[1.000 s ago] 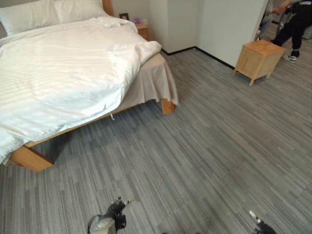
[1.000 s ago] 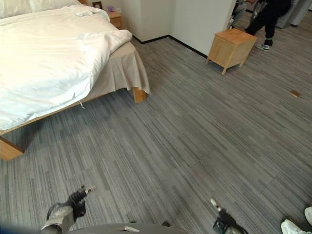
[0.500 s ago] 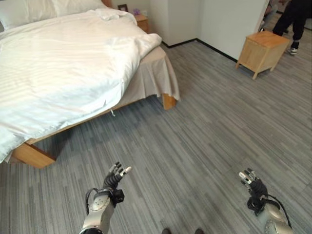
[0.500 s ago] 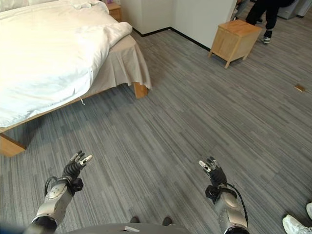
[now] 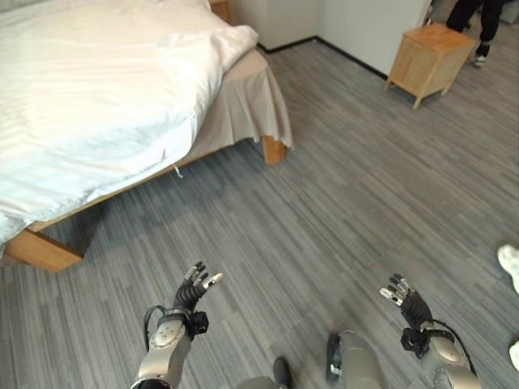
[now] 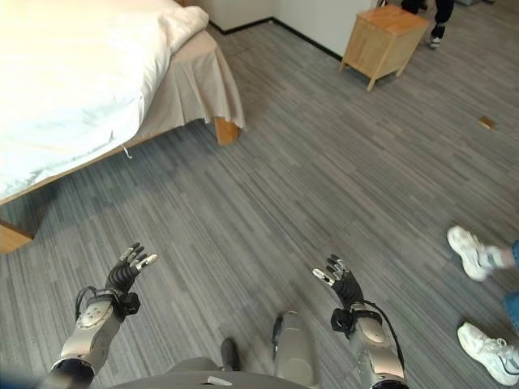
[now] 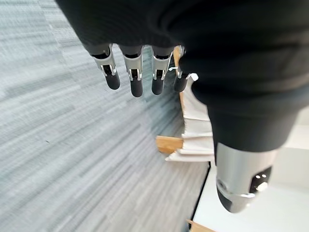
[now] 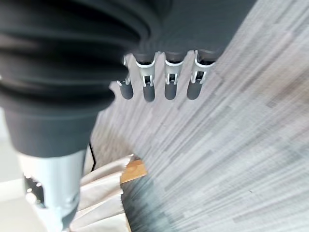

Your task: Making the bed.

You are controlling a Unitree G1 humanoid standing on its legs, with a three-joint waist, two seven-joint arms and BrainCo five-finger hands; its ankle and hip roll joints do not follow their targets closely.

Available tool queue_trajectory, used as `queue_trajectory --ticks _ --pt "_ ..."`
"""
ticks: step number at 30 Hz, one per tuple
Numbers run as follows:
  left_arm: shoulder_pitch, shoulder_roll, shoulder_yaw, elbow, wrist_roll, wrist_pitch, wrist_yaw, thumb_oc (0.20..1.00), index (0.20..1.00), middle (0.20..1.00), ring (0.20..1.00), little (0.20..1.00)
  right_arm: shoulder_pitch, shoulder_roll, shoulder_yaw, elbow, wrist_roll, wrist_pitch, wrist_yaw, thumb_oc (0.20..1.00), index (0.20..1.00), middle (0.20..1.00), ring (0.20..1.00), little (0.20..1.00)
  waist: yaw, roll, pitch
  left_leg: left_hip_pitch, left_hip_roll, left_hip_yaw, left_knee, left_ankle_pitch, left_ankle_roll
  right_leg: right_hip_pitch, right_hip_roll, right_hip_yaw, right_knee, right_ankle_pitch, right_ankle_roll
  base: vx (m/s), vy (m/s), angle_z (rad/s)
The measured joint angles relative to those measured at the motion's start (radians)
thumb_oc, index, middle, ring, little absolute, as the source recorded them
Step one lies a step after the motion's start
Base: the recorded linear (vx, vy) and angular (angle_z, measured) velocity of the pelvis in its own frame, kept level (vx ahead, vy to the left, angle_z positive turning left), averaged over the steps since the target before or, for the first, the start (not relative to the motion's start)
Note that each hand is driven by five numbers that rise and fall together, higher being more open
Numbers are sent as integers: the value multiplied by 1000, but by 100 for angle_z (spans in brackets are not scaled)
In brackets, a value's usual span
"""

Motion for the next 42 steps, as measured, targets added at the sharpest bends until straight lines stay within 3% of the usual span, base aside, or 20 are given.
queue_trajectory --ticks 4,8,9,11,12,15,19,20,22,25,26,28,29,30,31,33,35,37,38,42 --pt "-13 -5 1 11 18 -1 5 1000 1000 1000 1000 1000 42 20 -13 -22 0 4 1 1000 1000 1000 1000 1000 12 2 -18 20 -11 -18 -9 -35 -33 104 63 45 -405 96 12 492 -299 5" --pt "-8 -46 -34 10 24 -2 9 1000 1000 1000 1000 1000 55 29 -15 35 1 4 3 1000 1000 1000 1000 1000 -8 -29 -63 74 21 -64 67 -86 -88 193 140 51 -242 135 -85 659 -620 56" --pt "-22 -64 -58 6 23 -3 16 1000 1000 1000 1000 1000 14 41 -38 125 13 10 8 1000 1000 1000 1000 1000 -10 -28 -62 -109 90 -83 477 -165 -87 190 165 17 -167 57 -183 386 -463 52" --pt "9 -47 -85 -15 24 0 -4 1000 1000 1000 1000 1000 24 37 -35 95 34 21 10 1000 1000 1000 1000 1000 36 -79 -72 -272 175 -25 880 -66 -38 206 190 38 -182 51 -244 331 -431 -15" --pt "30 -51 -76 -11 22 21 -7 1000 1000 1000 1000 1000 14 3 -38 74 53 14 14 1000 1000 1000 1000 1000 50 -34 -77 -360 284 -81 1095 -51 -30 261 265 31 -168 -9 -262 379 -475 -32" --pt "13 -40 -52 -53 15 20 -8 1000 1000 1000 1000 1000 -22 -38 -49 77 53 24 -2 1000 1000 1000 1000 1000 75 -26 -34 -489 274 -156 1211 -55 -39 337 302 36 -164 -58 -302 248 -189 -8" --pt "13 -32 -26 -43 12 32 -9 1000 1000 1000 1000 1000 -91 -35 -67 60 63 18 -24 1000 1000 1000 1000 1000 53 -75 -27 -507 126 -84 765 -57 -45 520 265 5 -301 -50 -220 470 -44 10" --pt "7 -36 -29 -41 12 33 -19 1000 1000 1000 1000 1000 -113 -23 -74 39 91 15 -29 1000 1000 1000 1000 1000 47 -85 -33 -466 34 -47 459 -56 -46 585 243 -6 -359 -95 -147 622 77 22" --pt "19 -49 -34 -23 13 34 -25 1000 1000 1000 1000 1000 -148 -31 -36 78 93 12 -27 1000 1000 1000 1000 1000 47 -85 -44 -364 -106 -97 63 6 -12 627 235 -5 -344 -101 -127 743 -8 7" --pt "61 -49 4 -49 16 34 -28 1000 1000 1000 1000 1000 -152 -28 1 71 93 17 -6 1000 1000 1000 1000 1000 67 -45 -67 -290 -110 -38 21 0 4 706 302 43 -345 -131 -82 506 5 -24" --pt "69 -39 17 -53 16 35 -27 1000 1000 1000 1000 1000 -147 -20 4 72 92 17 0 1000 1000 1000 1000 1000 73 -54 -72 -268 -100 -39 19 101 98 724 313 50 -317 -156 -52 462 30 -23" --pt "96 -30 40 -64 16 36 -34 1000 1000 1000 1000 1000 -121 2 4 71 92 22 4 1000 1000 1000 1000 1000 72 -115 -104 -249 -103 6 77 121 110 728 272 51 -238 -196 -50 793 135 -13" --pt "86 -29 10 -67 16 38 -41 1000 1000 1000 1000 1000 -117 -2 3 78 92 22 8 1000 1000 1000 1000 1000 71 -125 -110 -216 -115 2 86 78 104 708 230 19 -181 -186 -50 1248 298 -57" --pt "64 -39 17 -69 25 43 -49 1000 1000 1000 1000 1000 -119 11 18 64 95 32 20 1000 1000 1000 1000 1000 85 -106 -98 -147 -100 21 96 33 86 521 182 7 313 -118 83 790 237 -45" --pt "61 -37 19 -65 26 42 -49 1000 1000 1000 1000 1000 -91 25 18 43 96 38 31 1000 1000 1000 1000 1000 74 -105 -98 -97 -113 2 77 31 92 427 115 -19 525 -80 92 488 160 -23" --pt "23 -48 28 -61 24 36 -43 1000 1000 1000 1000 1000 -52 26 15 6 96 37 46 1000 1000 1000 1000 1000 44 -122 -86 -18 -150 -55 66 3 102 289 -6 -57 790 -57 17 346 75 55" --pt "2 -49 17 -64 24 35 -49 1000 1000 1000 1000 1000 -49 32 13 14 97 47 40 1000 1000 1000 1000 1000 46 -88 -77 52 -153 -107 65 -57 116 118 -90 -31 849 -86 6 340 33 70" --pt "-1 -47 2 -67 24 36 -45 1000 1000 1000 1000 1000 -44 31 9 14 122 46 40 1000 1000 1000 1000 1000 37 -25 -72 112 -118 -177 47 -75 98 1 -119 -28 680 -116 -25 366 -96 102" --pt "-5 -46 -1 -67 24 37 -46 1000 1000 1000 1000 1000 -44 20 8 15 130 48 42 1000 1000 1000 1000 1000 42 24 -64 135 -80 -217 47 -87 70 -16 -141 -75 439 -90 -61 408 -244 101" --pt "26 -25 33 -62 23 35 -44 1000 1000 1000 1000 1000 -48 22 4 25 130 63 45 1000 1000 1000 1000 1000 58 87 -57 222 23 -231 56 -138 -27 82 58 -13 -151 48 -97 338 -248 62"
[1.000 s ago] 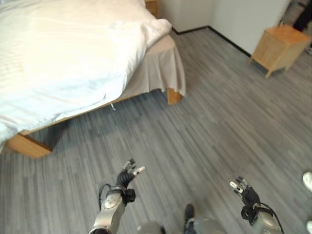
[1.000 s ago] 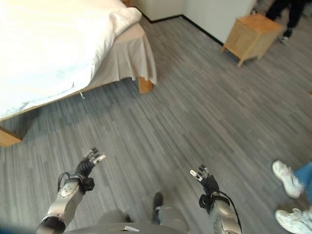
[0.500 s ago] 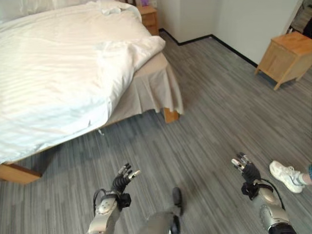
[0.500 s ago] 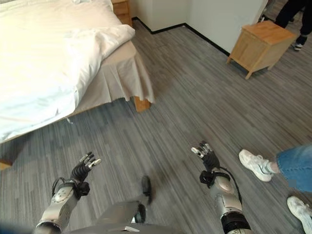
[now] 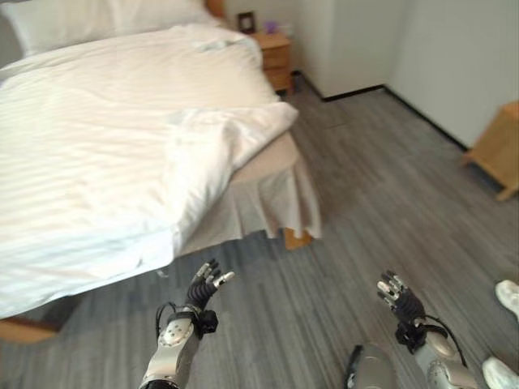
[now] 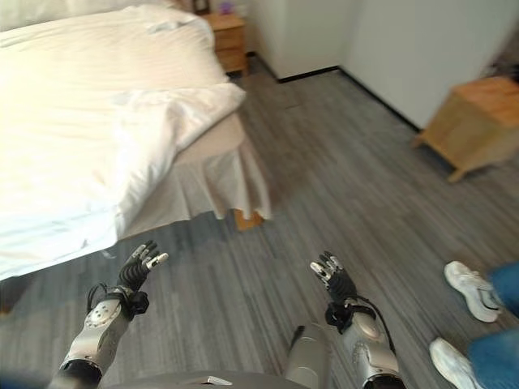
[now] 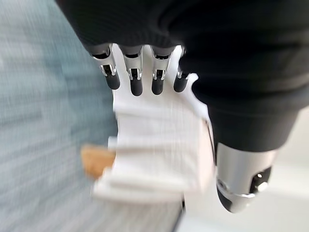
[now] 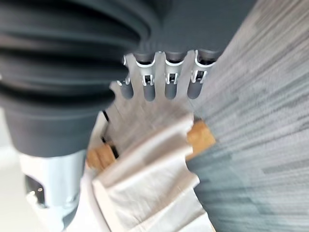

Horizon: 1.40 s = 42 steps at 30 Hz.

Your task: Making the bed.

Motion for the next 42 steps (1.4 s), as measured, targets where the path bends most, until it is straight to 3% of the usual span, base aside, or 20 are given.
queue_trajectory --ticks 1,2,3,4,6,8,10,11,12,13,16,20,22,25,28,31,34,35,38,42 --pt "14 34 10 1 1 0 1 1000 1000 1000 1000 1000 14 20 -1 -3 0 0 -1 1000 1000 1000 1000 1000 5 -59 -13 33 -2 19 13 -7 -41 54 58 23 -127 61 -41 415 -314 59" --pt "13 34 7 7 1 2 0 1000 1000 1000 1000 1000 25 15 -7 -3 0 -1 -1 1000 1000 1000 1000 1000 -8 -67 -22 47 6 2 20 -19 -67 77 76 87 -153 151 -45 542 -455 68" --pt "11 0 -5 2 1 0 -1 1000 1000 1000 1000 1000 28 1 -43 9 1 1 -5 1000 1000 1000 1000 1000 7 -60 -32 50 36 34 74 -10 -91 121 115 99 -161 175 -60 433 -378 32" --pt "14 -7 -5 -4 1 0 -1 1000 1000 1000 1000 1000 14 -5 -41 9 1 0 -5 1000 1000 1000 1000 1000 26 -79 -27 15 41 50 140 1 -117 128 113 118 -165 177 -66 433 -380 -7" --pt "4 -9 -17 -5 2 1 -3 1000 1000 1000 1000 1000 -11 -10 -42 2 1 -2 -2 1000 1000 1000 1000 1000 36 -118 -8 -18 47 55 130 -20 -131 157 100 141 -179 165 -75 374 -416 1" --pt "-27 -25 -38 -7 2 0 -5 1000 1000 1000 1000 1000 -33 -37 -36 9 0 -4 2 1000 1000 1000 1000 1000 12 -124 8 -112 96 37 126 80 -127 220 110 114 -176 134 -53 358 -559 49" --pt "-62 -44 -50 18 1 -2 -2 1000 1000 1000 1000 1000 -24 -29 -42 9 3 -9 1 1000 1000 1000 1000 1000 -4 -138 10 -229 127 39 394 80 -139 244 116 31 -139 69 -60 191 -486 59" --pt "-82 -43 -54 26 -1 0 -1 1000 1000 1000 1000 1000 -18 -29 -40 5 3 -16 0 1000 1000 1000 1000 1000 -2 -146 4 -360 165 42 662 112 -118 253 143 -13 -98 -1 -99 142 -345 52" --pt "-82 -35 -54 7 -3 -2 -4 1000 1000 1000 1000 1000 -24 -32 -33 6 3 -15 -1 1000 1000 1000 1000 1000 9 -165 14 -415 175 48 762 155 -81 276 143 -14 -122 -43 -120 270 -421 4" --pt "-64 -24 -57 3 -6 3 -7 1000 1000 1000 1000 1000 -35 -29 -31 3 1 -13 -6 1000 1000 1000 1000 1000 25 -169 31 -442 223 78 812 124 -107 327 158 -18 -174 -18 -132 133 -195 -6" --pt "-64 -24 -65 -6 -11 8 -11 1000 1000 1000 1000 1000 -34 -57 -64 -17 0 -13 -14 1000 1000 1000 1000 1000 -2 -200 56 -482 179 169 551 102 -122 392 123 -78 -238 -16 -126 139 -101 54" --pt "-61 -30 -81 -5 -17 7 -17 1000 1000 1000 1000 1000 -17 -54 -81 -40 1 -19 -24 1000 1000 1000 1000 1000 -15 -189 59 -463 103 262 245 136 -77 463 105 -132 -265 -38 -69 192 41 37" --pt "-60 -36 -108 -5 -16 7 -25 1000 1000 1000 1000 1000 -16 -50 -76 -38 -1 -19 -28 1000 1000 1000 1000 1000 -38 -161 47 -445 32 259 96 154 -50 477 106 -152 -265 -66 -25 274 156 23" --pt "-45 -42 -113 -8 -12 8 -31 1000 1000 1000 1000 1000 2 -55 -76 -51 -1 -17 -28 1000 1000 1000 1000 1000 -45 -120 24 -368 14 270 19 206 -3 493 132 -125 -258 -86 5 257 189 -21" --pt "-57 -48 -115 -11 -12 8 -32 1000 1000 1000 1000 1000 20 -47 -75 -67 -5 -15 -31 1000 1000 1000 1000 1000 -68 -132 23 -292 -26 244 -77 241 31 507 106 -128 -219 -102 29 210 237 8" --pt "-57 -44 -117 -18 -12 8 -32 1000 1000 1000 1000 1000 6 -46 -76 -73 -19 -15 -35 1000 1000 1000 1000 1000 -66 -100 23 -235 -20 223 -116 236 46 413 62 -137 47 -181 59 125 277 4" --pt "-68 -13 -116 -26 -10 8 -33 1000 1000 1000 1000 1000 -3 -54 -81 -88 -22 -15 -35 1000 1000 1000 1000 1000 -66 -99 25 -208 -51 175 -116 209 76 268 -19 -117 385 -223 87 76 103 39" --pt "-93 -3 -117 -25 -10 8 -37 1000 1000 1000 1000 1000 7 -60 -105 -96 -23 -14 -38 1000 1000 1000 1000 1000 -70 -82 35 -191 -57 124 -115 208 78 206 -6 -51 439 -237 80 45 52 85" --pt "-75 12 -111 -43 -10 7 -42 1000 1000 1000 1000 1000 5 -63 -143 -123 -42 -19 -46 1000 1000 1000 1000 1000 -62 -63 42 -165 -50 122 -113 204 71 135 17 16 295 -227 62 68 9 53" --pt "-46 23 -113 -45 -9 6 -49 1000 1000 1000 1000 1000 15 -80 -191 -152 -61 -31 -59 1000 1000 1000 1000 1000 -62 -66 33 -157 -48 76 -114 185 51 121 54 122 58 -125 62 64 -34 58"
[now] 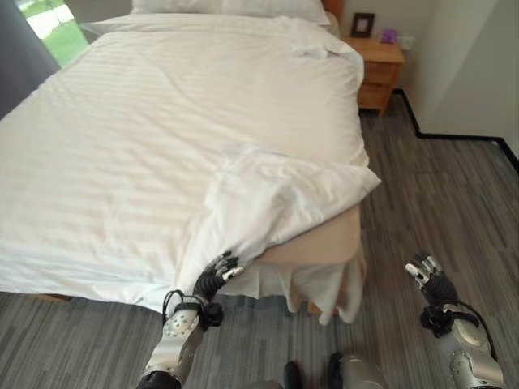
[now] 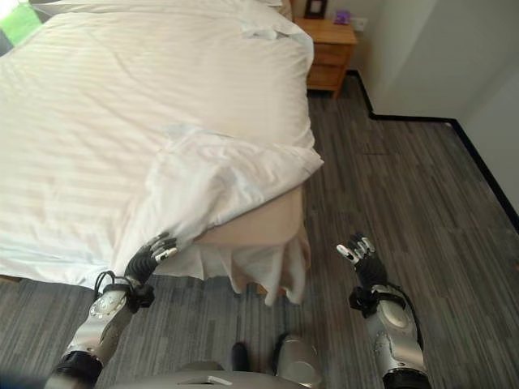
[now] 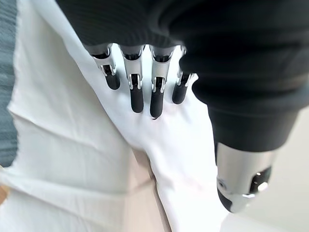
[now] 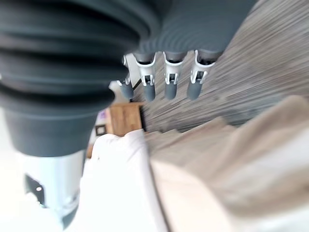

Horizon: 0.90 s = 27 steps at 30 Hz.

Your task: Making the bed.

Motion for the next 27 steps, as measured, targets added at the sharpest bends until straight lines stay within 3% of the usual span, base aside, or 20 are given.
queue_trajectory --ticks 1,3,4,5,7,10,11,14,15,16,18,20,21,22,24,27 --pt "20 0 -1 0 2 1 -3 1000 1000 1000 1000 1000 -5 -31 -19 0 -21 1 -11 1000 1000 1000 1000 1000 4 -14 -6 6 -3 -25 0 -1 -3 15 2 22 -54 71 1 135 -95 51" --pt "53 2 -1 0 2 1 -4 1000 1000 1000 1000 1000 -12 -71 -60 0 -28 -2 -19 1000 1000 1000 1000 1000 13 -42 -23 24 -14 -49 0 -8 -13 85 -3 29 -143 151 1 88 -86 43" --pt "80 -6 -3 1 2 1 -10 1000 1000 1000 1000 1000 -40 -113 -73 2 -37 -9 -32 1000 1000 1000 1000 1000 22 -51 -31 35 -7 -65 0 -16 -26 141 4 16 -228 214 20 57 -80 28" --pt "96 -6 -10 -1 2 1 -20 1000 1000 1000 1000 1000 -62 -138 -73 1 -39 -12 -33 1000 1000 1000 1000 1000 29 -51 -33 35 -1 -71 0 -17 -27 164 10 2 -263 230 17 71 -108 24" --pt "125 -7 -23 -8 2 3 -35 1000 1000 1000 1000 1000 -108 -200 -73 -5 -39 -15 -34 1000 1000 1000 1000 1000 28 -56 -36 36 7 -76 0 -24 -38 198 21 -10 -328 257 8 28 -51 14" --pt "154 -8 -40 -18 1 15 -53 1000 1000 1000 1000 1000 -174 -275 -69 -14 -50 -25 -36 1000 1000 1000 1000 1000 43 -54 -37 35 22 -96 0 -24 -47 204 33 -34 -327 255 3 17 -62 21" --pt "172 -8 -45 -18 0 17 -68 1000 1000 1000 1000 1000 -233 -353 -29 -10 -77 -24 -33 1000 1000 1000 1000 1000 53 -51 -39 34 27 -102 0 -21 -52 209 35 -46 -327 252 -2 15 -86 24" --pt "189 -2 -55 -31 -8 19 -76 1000 1000 1000 1000 1000 -367 -433 26 59 -88 -32 -31 1000 1000 1000 1000 1000 60 -49 -40 32 28 -125 0 -17 -57 216 32 -71 -327 251 -4 15 -54 27" --pt "191 9 -84 -43 -12 22 -83 1000 1000 1000 1000 1000 -461 -517 125 132 -108 -34 -28 1000 1000 1000 1000 1000 60 -49 -42 27 25 -128 -1 -18 -58 212 30 -72 -328 249 -2 10 -44 20" --pt "199 11 -87 -57 -13 22 -88 1000 1000 1000 1000 1000 -500 -533 143 141 -116 -38 -27 1000 1000 1000 1000 1000 78 -54 -43 19 25 -132 -5 -15 -58 207 27 -81 -328 249 -3 10 -44 10" --pt "210 44 -158 -99 -45 24 -102 1000 1000 1000 1000 1000 -769 -579 419 331 -123 -33 -24 1000 1000 1000 1000 1000 86 -70 -55 -3 23 -142 1 -16 -62 190 24 -92 -329 246 2 -11 -47 18" --pt "210 64 -172 -113 -79 27 -110 1000 1000 1000 1000 1000 -1033 -538 581 533 -157 -19 -16 1000 1000 1000 1000 1000 109 -78 -56 -44 21 -163 27 -9 -62 171 18 -124 -328 254 -8 -67 -46 33" --pt "205 77 -173 -138 -90 24 -110 1000 1000 1000 1000 1000 -1209 -572 775 650 -176 -6 -4 1000 1000 1000 1000 1000 117 -78 -55 -80 15 -180 43 -6 -62 150 12 -140 -327 258 -10 -89 -39 41" --pt "199 94 -174 -152 -90 19 -110 1000 1000 1000 1000 1000 -1304 -564 781 715 -185 -6 -12 1000 1000 1000 1000 1000 129 -83 -52 -104 16 -184 49 5 -64 128 12 -145 -328 266 -13 -60 -20 43" --pt "154 174 -201 -153 -113 25 -110 1000 1000 1000 1000 1000 -1591 -504 832 795 -234 -16 -48 1000 1000 1000 1000 1000 212 -112 3 -214 17 -224 66 30 -84 34 14 -188 -327 284 -36 -46 -12 57" --pt "150 177 -208 -171 -128 24 -108 1000 1000 1000 1000 1000 -1640 -415 811 842 -254 -16 -78 1000 1000 1000 1000 1000 235 -125 66 -300 11 -244 100 27 -93 -23 9 -217 -327 281 -37 10 7 47"
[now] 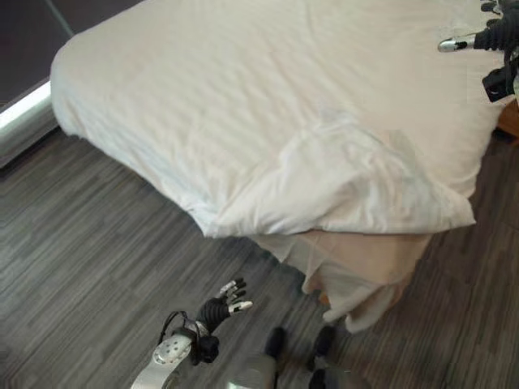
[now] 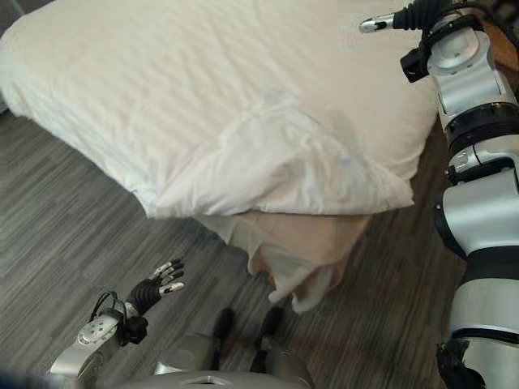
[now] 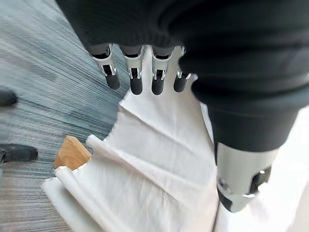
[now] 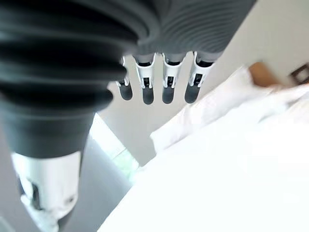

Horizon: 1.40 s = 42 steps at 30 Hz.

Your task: Making the bed.

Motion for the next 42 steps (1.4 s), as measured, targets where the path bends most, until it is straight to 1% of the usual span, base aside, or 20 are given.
queue_trajectory --ticks 1,2,3,7,11,13,16,18,20,21,26,28,30,31,32,37,39,40,41,42 --pt "-23 -2 -19 -3 0 10 0 1000 1000 1000 1000 1000 13 1 -3 1 -12 1 5 1000 1000 1000 1000 1000 7 1 24 -34 -4 -21 3 14 -2 -24 0 -10 1 8 -6 27 17 28" --pt "-30 -5 -31 -10 -1 11 0 1000 1000 1000 1000 1000 40 6 -14 13 -18 2 4 1000 1000 1000 1000 1000 29 0 44 -37 -5 -21 -1 16 -1 -30 0 -9 0 9 -7 39 16 25" --pt "-29 -5 -32 -14 -1 11 1 1000 1000 1000 1000 1000 58 13 -18 35 -18 6 3 1000 1000 1000 1000 1000 35 0 60 -37 -6 -22 -2 16 -1 -30 -2 -9 0 9 -7 54 20 1" --pt "-49 -15 -32 -3 -1 12 10 1000 1000 1000 1000 1000 94 16 -24 36 -27 6 -8 1000 1000 1000 1000 1000 31 -2 78 -37 -8 -16 -6 16 -1 -33 -4 -2 0 9 -7 24 7 -3" --pt "-85 -12 -29 -34 -1 7 29 1000 1000 1000 1000 1000 108 9 -21 143 -99 8 -20 1000 1000 1000 1000 1000 20 1 79 -48 -8 -20 -7 17 -1 -43 -5 -6 0 8 -6 12 1 2" --pt "-89 -8 -27 -48 -1 7 33 1000 1000 1000 1000 1000 113 1 -31 156 -117 12 -23 1000 1000 1000 1000 1000 12 2 80 -67 -8 -20 -6 17 -1 -60 -6 -6 0 8 -5 0 0 0" --pt "-94 -8 -27 -67 -2 6 40 1000 1000 1000 1000 1000 134 -25 -34 187 -141 13 -29 1000 1000 1000 1000 1000 12 16 89 -104 -9 -23 -2 17 -1 -93 -6 -8 0 8 -5 52 20 3" --pt "-118 -22 -52 -63 -2 -3 48 1000 1000 1000 1000 1000 186 -22 -34 178 -157 6 -45 1000 1000 1000 1000 1000 10 29 96 -168 -9 -18 8 19 -2 -154 -5 -3 0 13 -6 62 28 -3" --pt "-138 -40 -72 -61 -2 -3 51 1000 1000 1000 1000 1000 205 -5 -31 163 -166 6 -45 1000 1000 1000 1000 1000 10 44 106 -178 -9 -16 11 20 -2 -164 -5 -1 0 16 -8 32 22 -5" --pt "-149 -65 -75 -63 -2 -6 57 1000 1000 1000 1000 1000 211 3 -30 135 -167 6 -62 1000 1000 1000 1000 1000 8 55 111 -178 -7 -12 12 20 -2 -165 -3 3 1 17 -9 36 37 -10" --pt "-174 -96 -75 -58 -1 -12 77 1000 1000 1000 1000 1000 225 16 -19 42 -177 11 -62 1000 1000 1000 1000 1000 -2 55 111 -170 -3 10 12 19 -3 -164 2 26 1 19 -13 16 26 -12" --pt "-183 -100 -75 -52 -1 -12 81 1000 1000 1000 1000 1000 234 29 8 -20 -178 12 -62 1000 1000 1000 1000 1000 -24 55 111 -169 -2 12 12 19 -3 -164 3 28 1 21 -14 9 27 -8" --pt "-194 -103 -77 -50 -1 -12 89 1000 1000 1000 1000 1000 266 36 17 -106 -213 21 -63 1000 1000 1000 1000 1000 -27 55 111 -165 0 18 12 19 -3 -163 4 37 1 23 -18 5 33 -11" --pt "-196 -104 -77 -50 0 -13 98 1000 1000 1000 1000 1000 293 48 19 -150 -222 22 -63 241 241 241 241 241 -28 55 111 -161 1 23 12 19 -3 -161 6 42 1 25 -20 6 31 -9" --pt "-196 -104 -77 -50 0 -13 101 1000 1000 1000 1000 1000 307 47 14 -172 -230 26 -64 200 200 200 200 200 -28 55 111 -160 1 28 12 19 -3 -161 5 43 1 25 -20 6 33 -7" --pt "-193 -111 -76 -43 0 -13 119 1000 1000 1000 1000 1000 439 75 -44 -271 -299 7 -85 200 200 200 200 200 -39 55 104 -130 4 35 11 17 -6 -133 5 50 1 26 -21 4 19 -2" --pt "-193 -113 -77 -42 4 -12 125 1000 1000 1000 1000 1000 561 128 -93 -348 -403 2 -121 200 200 200 200 200 -53 52 88 -120 5 34 10 17 -6 -124 5 50 1 26 -22 7 12 2" --pt "-191 -115 -77 -42 4 -12 128 1000 1000 1000 1000 1000 590 145 -101 -364 -434 2 -136 200 200 200 200 200 -56 52 84 -112 4 34 10 17 -6 -116 5 50 1 26 -21 18 3 -5" --pt "-182 -116 -75 -42 4 -13 130 1000 1000 1000 1000 1000 613 171 -102 -383 -479 2 -139 200 200 200 200 200 -68 53 64 -110 4 34 9 17 -6 -115 4 51 1 25 -21 0 0 0" --pt "-177 -115 -74 -43 5 -12 130 1000 1000 1000 1000 1000 636 174 -98 -410 -523 7 -136 200 200 200 200 200 -74 54 52 -109 4 34 8 17 -6 -113 3 51 1 25 -20 0 0 0"
